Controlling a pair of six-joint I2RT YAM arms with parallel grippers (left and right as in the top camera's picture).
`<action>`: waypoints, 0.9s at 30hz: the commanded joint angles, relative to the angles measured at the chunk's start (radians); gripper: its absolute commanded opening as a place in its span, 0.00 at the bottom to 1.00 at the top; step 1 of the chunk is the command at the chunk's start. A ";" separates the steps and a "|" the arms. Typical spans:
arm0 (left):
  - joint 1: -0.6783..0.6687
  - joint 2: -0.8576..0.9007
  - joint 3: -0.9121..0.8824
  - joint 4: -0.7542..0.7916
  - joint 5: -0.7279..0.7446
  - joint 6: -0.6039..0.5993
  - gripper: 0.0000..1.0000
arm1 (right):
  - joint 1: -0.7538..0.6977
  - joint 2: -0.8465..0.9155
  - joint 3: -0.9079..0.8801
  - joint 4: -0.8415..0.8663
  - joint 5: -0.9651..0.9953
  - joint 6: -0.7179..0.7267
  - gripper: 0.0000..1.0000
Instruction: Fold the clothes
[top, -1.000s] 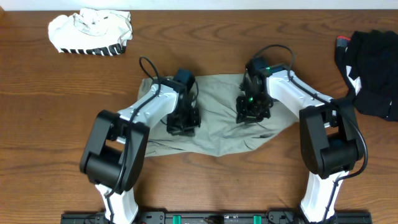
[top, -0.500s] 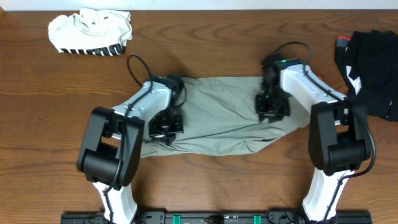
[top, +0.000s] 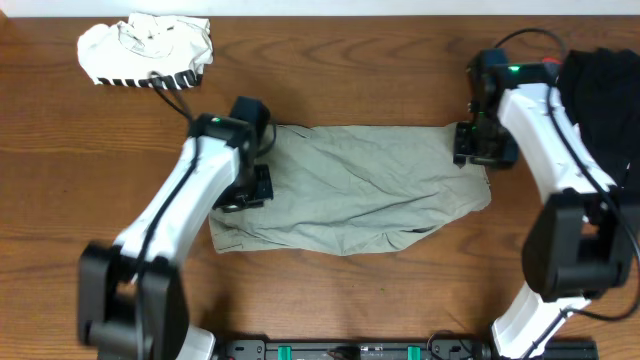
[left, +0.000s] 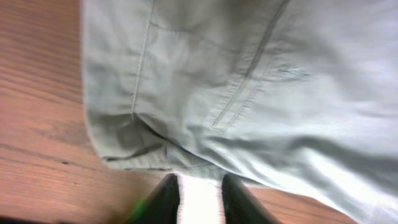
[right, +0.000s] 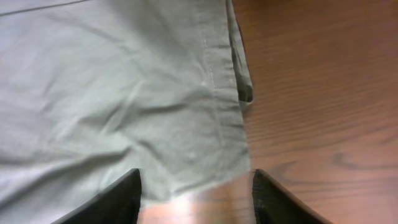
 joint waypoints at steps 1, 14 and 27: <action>0.003 -0.055 0.014 -0.006 0.014 -0.010 0.40 | -0.027 -0.019 0.004 -0.002 -0.129 -0.133 0.68; 0.003 -0.063 0.010 0.000 0.029 -0.010 0.84 | -0.140 -0.011 -0.201 0.306 -0.159 -0.219 0.99; 0.002 -0.063 0.010 0.005 0.029 -0.010 0.84 | -0.146 -0.010 -0.317 0.465 -0.169 -0.263 0.98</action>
